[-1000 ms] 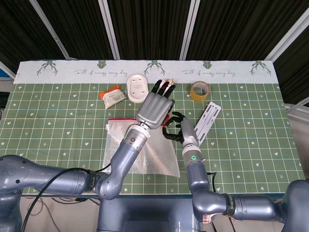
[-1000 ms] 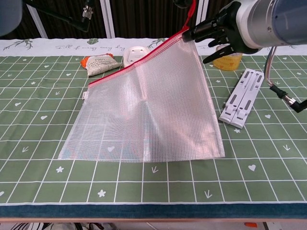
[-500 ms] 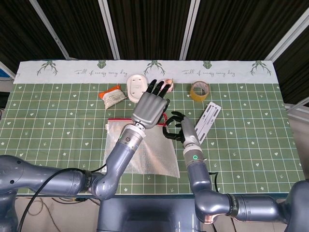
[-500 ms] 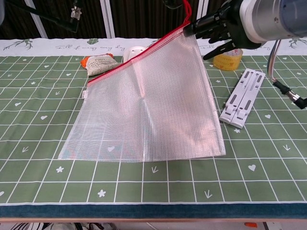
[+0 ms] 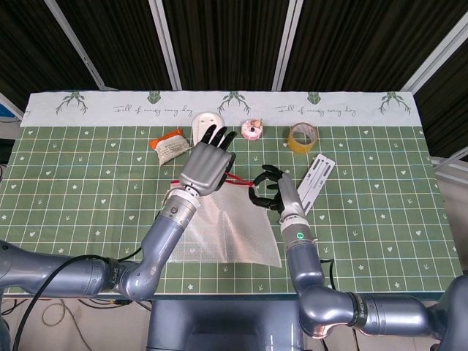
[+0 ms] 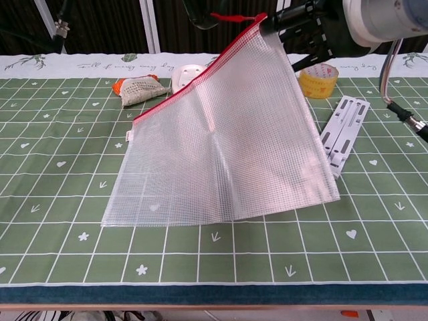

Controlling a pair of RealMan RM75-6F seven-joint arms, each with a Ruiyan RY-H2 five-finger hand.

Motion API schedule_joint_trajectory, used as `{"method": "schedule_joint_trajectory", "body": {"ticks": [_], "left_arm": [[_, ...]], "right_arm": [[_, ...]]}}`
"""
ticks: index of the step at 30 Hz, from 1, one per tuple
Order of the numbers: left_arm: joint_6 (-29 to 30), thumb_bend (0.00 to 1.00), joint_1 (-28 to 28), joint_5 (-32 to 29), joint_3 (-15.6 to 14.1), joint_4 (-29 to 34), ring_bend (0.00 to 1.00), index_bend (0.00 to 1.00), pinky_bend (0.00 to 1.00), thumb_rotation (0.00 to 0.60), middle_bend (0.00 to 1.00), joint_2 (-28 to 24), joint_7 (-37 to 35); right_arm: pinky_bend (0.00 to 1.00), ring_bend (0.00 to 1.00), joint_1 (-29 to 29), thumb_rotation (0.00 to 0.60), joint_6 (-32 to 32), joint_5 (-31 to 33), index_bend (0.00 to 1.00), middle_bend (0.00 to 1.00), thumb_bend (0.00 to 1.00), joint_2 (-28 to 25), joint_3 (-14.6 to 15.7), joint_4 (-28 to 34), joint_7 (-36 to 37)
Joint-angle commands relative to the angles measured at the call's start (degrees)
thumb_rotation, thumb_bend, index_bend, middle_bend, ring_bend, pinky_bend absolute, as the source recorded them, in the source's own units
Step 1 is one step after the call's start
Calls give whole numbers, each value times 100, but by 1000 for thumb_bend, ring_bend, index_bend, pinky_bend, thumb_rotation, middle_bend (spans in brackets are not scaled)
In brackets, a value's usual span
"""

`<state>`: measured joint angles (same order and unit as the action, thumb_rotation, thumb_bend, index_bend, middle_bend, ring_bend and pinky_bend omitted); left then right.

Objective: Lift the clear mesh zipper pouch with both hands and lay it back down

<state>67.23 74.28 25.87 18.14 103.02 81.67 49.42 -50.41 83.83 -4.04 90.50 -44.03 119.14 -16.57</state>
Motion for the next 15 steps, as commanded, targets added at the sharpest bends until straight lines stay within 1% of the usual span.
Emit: {"method": "schedule_joint_trajectory", "body": {"ticks": [1,15], "left_arm": [[-18,468,-45,43,-58,-19,0,605,0,600,92,-21,-31],[-60,469,-244,120,-247,-82,0,605,0,600,92,-131,-151]], "right_arm": [[240,4,-11,600,13,19,652,173,583,-20,-34,22,3],[240,4,-1,600,26,268,655,174,585,-212,-366,123,127]]}}
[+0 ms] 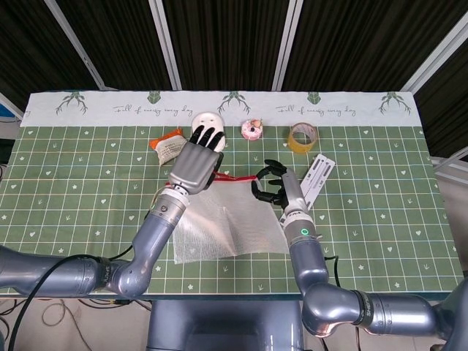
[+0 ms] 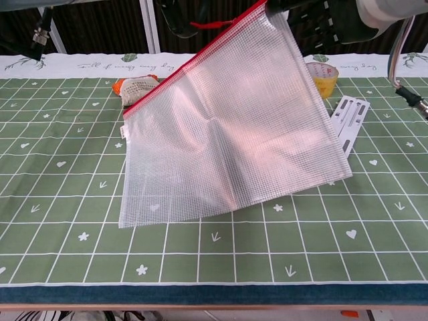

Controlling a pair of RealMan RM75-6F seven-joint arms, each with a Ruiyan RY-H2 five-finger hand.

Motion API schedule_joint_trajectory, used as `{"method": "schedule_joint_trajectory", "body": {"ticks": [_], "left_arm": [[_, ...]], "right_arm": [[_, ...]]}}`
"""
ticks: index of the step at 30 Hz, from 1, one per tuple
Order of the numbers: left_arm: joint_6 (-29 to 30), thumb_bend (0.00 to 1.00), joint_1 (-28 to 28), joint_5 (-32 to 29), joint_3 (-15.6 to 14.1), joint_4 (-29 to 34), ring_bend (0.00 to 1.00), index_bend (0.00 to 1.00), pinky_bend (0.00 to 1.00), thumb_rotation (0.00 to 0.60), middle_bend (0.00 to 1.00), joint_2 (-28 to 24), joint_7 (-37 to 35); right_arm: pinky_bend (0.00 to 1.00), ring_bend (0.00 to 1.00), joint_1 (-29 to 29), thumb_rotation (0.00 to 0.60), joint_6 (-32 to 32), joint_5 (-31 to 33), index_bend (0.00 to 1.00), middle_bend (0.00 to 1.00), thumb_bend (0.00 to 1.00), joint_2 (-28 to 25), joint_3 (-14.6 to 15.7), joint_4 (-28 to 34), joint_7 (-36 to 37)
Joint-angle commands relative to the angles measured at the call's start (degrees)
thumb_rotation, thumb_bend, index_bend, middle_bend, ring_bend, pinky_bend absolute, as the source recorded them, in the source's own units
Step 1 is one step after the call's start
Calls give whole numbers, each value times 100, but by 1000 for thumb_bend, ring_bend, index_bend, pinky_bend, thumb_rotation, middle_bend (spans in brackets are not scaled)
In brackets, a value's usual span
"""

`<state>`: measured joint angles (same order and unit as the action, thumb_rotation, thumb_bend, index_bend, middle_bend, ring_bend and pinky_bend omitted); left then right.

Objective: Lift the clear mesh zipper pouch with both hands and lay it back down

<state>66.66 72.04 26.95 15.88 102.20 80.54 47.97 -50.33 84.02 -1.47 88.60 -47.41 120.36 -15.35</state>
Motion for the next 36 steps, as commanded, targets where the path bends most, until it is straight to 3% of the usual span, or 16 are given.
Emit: {"method": "schedule_joint_trajectory", "body": {"ticks": [1,9,21,36], "left_arm": [[-3,469,-38,23,-38,7,0,605,0,600,92,-35,-11],[44,469,-387,177,-237,218,0,601,0,600,92,-457,-199],[-33,469,-1165,809,-683,699,0,598,0,600,92,-1570,-720],[-202,469,-1741,1467,-845,906,0,594,0,600,91,-2454,-1286]], "right_arm": [[240,4,-14,600,16,13,655,174,585,-38,-46,-7,6],[240,4,29,600,24,32,655,174,585,-258,-90,-173,-84],[240,12,362,600,-180,1,655,174,586,-617,74,-355,-63],[240,12,458,600,-272,-56,655,174,585,-791,170,-397,22]]}}
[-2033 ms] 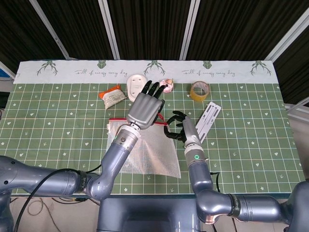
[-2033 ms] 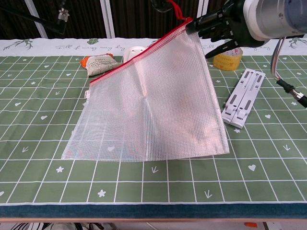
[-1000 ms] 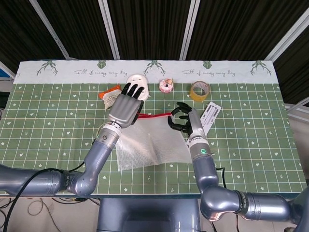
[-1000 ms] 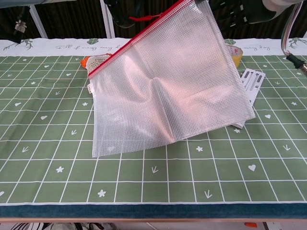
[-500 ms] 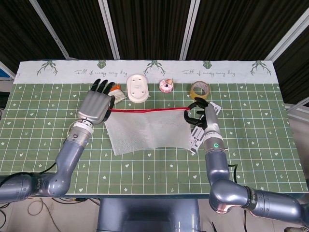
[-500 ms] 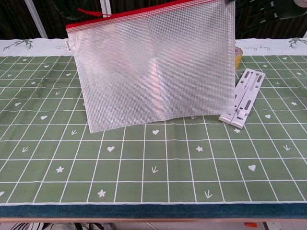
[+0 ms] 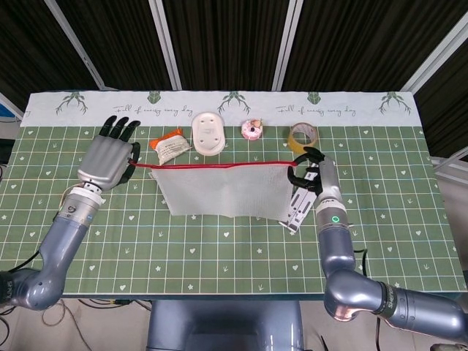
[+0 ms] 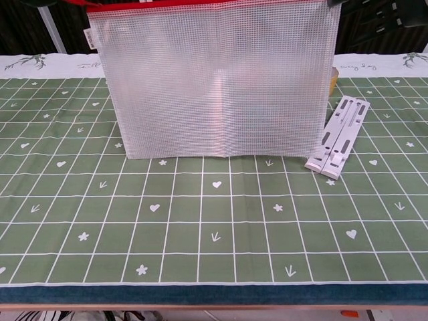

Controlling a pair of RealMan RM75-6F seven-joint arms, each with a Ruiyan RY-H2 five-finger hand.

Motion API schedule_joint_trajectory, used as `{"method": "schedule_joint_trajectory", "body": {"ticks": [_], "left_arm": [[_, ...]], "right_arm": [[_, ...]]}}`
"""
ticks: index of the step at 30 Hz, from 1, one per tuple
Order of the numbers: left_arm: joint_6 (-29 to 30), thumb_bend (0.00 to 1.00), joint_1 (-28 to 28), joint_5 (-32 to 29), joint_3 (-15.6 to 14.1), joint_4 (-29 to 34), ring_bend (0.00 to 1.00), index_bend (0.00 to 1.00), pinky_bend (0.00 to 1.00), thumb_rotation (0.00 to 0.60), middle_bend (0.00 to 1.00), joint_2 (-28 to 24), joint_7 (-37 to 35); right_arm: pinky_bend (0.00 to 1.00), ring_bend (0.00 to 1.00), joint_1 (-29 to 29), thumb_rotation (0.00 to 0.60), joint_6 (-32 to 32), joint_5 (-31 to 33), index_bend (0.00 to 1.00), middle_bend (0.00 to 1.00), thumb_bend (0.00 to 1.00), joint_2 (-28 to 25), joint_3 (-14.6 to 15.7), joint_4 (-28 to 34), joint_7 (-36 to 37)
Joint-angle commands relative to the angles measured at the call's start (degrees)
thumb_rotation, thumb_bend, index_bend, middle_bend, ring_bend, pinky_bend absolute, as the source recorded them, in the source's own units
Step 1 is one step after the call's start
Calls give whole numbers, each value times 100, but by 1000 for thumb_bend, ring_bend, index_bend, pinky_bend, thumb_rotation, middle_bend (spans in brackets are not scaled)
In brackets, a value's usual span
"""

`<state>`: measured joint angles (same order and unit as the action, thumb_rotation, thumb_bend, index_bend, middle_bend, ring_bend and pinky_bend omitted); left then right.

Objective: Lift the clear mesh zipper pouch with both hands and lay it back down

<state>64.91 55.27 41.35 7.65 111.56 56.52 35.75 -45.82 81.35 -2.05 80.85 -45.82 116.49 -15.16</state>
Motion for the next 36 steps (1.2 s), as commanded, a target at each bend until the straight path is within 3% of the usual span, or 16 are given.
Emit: {"method": "schedule_joint_trajectory", "body": {"ticks": [1,9,11,14,16,19,25,29,32,36], "left_arm": [[-38,469,-90,33,-27,-46,0,592,0,600,91,-66,-92],[-123,450,-220,95,-47,-145,0,555,0,600,76,-128,-184],[-161,372,-233,83,-38,-152,0,478,0,600,46,-141,-193],[-209,169,-237,7,-14,-126,0,270,0,600,2,-146,-201],[-223,109,-233,-41,4,-101,0,145,0,600,0,-148,-189],[-167,99,-260,-67,55,-45,0,28,0,600,0,-145,-219],[195,104,-595,275,28,178,0,29,0,600,0,-235,-492],[523,119,-1129,829,-206,484,0,52,0,600,0,-359,-951],[866,129,-1662,1420,-572,679,0,45,0,600,0,-411,-1245],[1477,130,-2494,2542,-1194,527,0,0,0,600,0,-241,-1674]], "right_arm": [[240,12,11,600,-10,4,656,174,585,-25,16,-12,5],[240,12,39,600,-25,27,640,168,579,-86,60,-27,32],[239,7,42,600,-48,19,483,113,512,-108,93,-9,14],[224,0,45,600,-113,-45,93,9,315,-146,200,41,-61],[215,0,39,600,-204,-99,0,0,233,-208,345,80,-218],[213,0,64,600,-309,-179,0,0,182,-326,472,163,-344],[213,0,279,600,-386,-590,0,0,182,-675,711,582,-436],[213,0,675,600,-384,-1307,0,0,213,-1092,1327,1059,-660],[212,0,1112,600,-351,-2288,0,0,214,-1459,2138,1325,-956],[213,0,1857,600,-277,-4336,0,0,204,-1880,3409,1197,-1138]]}}
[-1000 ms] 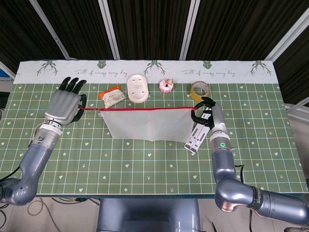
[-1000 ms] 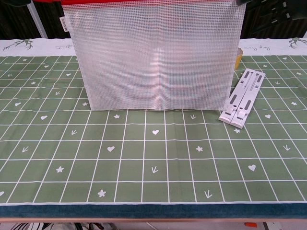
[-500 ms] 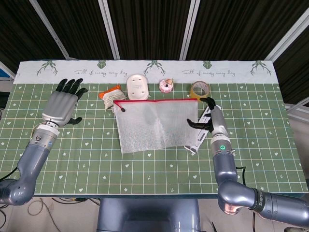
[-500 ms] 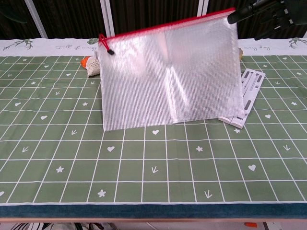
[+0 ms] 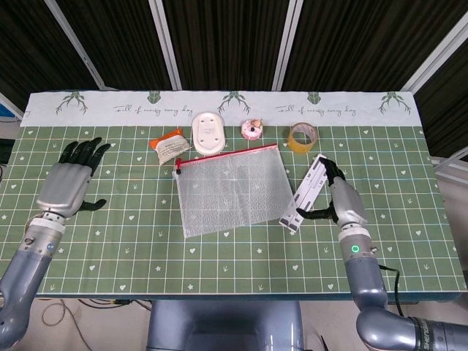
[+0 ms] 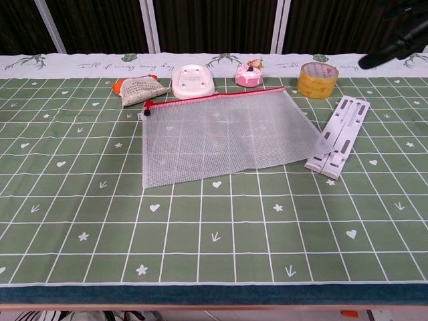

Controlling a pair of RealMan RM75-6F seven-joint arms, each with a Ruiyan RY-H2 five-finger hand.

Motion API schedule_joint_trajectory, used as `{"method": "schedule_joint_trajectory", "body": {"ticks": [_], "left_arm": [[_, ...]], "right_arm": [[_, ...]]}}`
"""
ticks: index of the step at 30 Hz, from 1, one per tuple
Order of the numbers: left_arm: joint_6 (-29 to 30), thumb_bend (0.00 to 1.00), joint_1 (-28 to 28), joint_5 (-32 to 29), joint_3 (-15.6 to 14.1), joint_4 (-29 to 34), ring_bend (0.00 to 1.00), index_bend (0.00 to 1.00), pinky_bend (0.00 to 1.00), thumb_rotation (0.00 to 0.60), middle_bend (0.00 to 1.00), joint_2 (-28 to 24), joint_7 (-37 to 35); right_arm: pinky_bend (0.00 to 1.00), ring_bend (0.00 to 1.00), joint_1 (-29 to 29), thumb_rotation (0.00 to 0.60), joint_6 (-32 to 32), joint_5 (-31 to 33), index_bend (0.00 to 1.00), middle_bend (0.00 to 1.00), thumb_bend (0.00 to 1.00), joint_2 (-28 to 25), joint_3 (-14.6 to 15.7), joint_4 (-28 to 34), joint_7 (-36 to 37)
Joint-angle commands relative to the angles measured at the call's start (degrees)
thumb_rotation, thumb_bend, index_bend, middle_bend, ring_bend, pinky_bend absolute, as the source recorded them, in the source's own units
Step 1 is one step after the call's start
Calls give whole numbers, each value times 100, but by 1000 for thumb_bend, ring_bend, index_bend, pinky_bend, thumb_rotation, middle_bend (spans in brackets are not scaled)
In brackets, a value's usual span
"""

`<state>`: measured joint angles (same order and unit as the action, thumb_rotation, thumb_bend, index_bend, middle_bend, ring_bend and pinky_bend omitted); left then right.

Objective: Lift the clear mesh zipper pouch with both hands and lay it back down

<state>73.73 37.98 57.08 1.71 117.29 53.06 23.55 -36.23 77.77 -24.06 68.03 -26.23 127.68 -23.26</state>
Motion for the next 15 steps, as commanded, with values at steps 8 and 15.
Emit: {"method": "schedule_joint_trajectory", "body": {"ticks": [8,15], "left_arm": [[1942,120,-2219,2906,-1525,-1948,0,0,0,600,0,965,-1039],[2561,110,-2747,3253,-1464,-2655,0,0,0,600,0,1220,-1483]], "right_arm": [[209,0,2263,600,888,-5708,0,0,176,-893,3135,-1736,802],[205,0,2808,600,1543,-6508,0,0,166,-860,3419,-2907,1345]]}}
